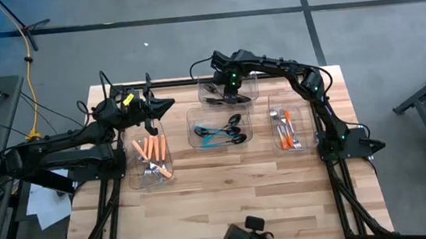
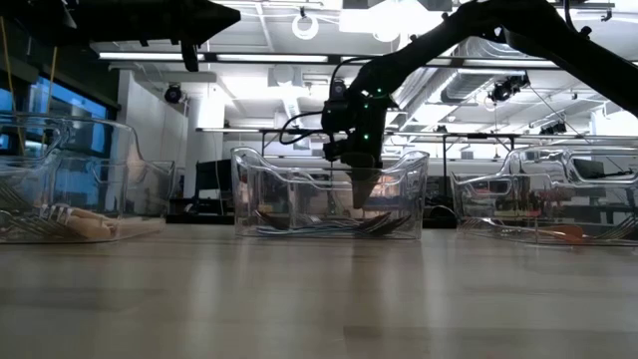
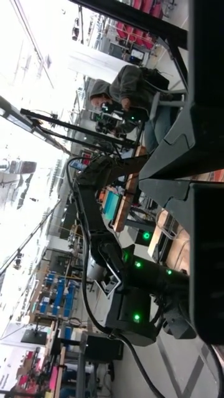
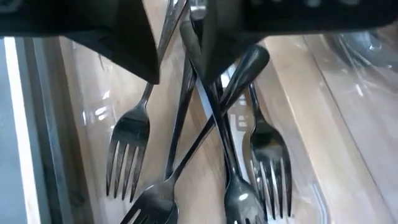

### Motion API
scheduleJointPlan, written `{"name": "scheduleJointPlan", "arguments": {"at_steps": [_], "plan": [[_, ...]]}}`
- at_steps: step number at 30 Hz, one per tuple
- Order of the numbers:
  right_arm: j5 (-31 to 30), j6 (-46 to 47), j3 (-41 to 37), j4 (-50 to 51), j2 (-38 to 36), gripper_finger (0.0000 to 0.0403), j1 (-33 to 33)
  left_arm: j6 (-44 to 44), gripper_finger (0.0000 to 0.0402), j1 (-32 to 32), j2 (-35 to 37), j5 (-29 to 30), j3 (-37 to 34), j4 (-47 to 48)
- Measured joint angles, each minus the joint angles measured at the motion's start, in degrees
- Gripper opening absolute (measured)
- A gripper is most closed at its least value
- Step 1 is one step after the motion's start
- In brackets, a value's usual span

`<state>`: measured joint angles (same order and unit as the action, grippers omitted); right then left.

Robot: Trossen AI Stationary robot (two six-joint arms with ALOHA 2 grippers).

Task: Sort silverware by color (type)
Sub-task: Return to Home Position

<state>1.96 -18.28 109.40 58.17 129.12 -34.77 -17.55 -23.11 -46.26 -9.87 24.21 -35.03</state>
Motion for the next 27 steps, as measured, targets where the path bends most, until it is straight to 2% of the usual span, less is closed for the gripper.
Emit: {"name": "scheduleJointPlan", "arguments": {"at_steps": [6,8,12,15,21,27], "plan": [[0.0,-3.8,3.4,5.3,0.0,0.0161,0.0,-0.3,0.0000,0.0,0.0,0.0,0.0,0.0],[1.0,-4.0,5.2,7.7,0.0,0.0168,-0.2,-0.3,0.0000,0.0,0.0,0.0,0.0,0.0],[7.8,-4.5,8.1,16.2,-0.1,0.0169,-0.9,-0.3,0.0000,0.0,0.0,0.0,0.0,0.0],[10.1,-6.1,7.4,21.1,-1.2,0.0170,-1.3,0.0,0.0000,0.0,0.0,0.0,0.0,0.0],[12.1,-6.5,-2.2,18.2,-10.8,0.0170,-1.7,0.1,0.0000,0.0,0.0,0.0,0.0,0.1],[15.7,0.1,-22.5,0.8,-31.0,0.0170,-1.7,0.1,0.0000,0.0,0.0,0.0,0.0,0.1]]}}
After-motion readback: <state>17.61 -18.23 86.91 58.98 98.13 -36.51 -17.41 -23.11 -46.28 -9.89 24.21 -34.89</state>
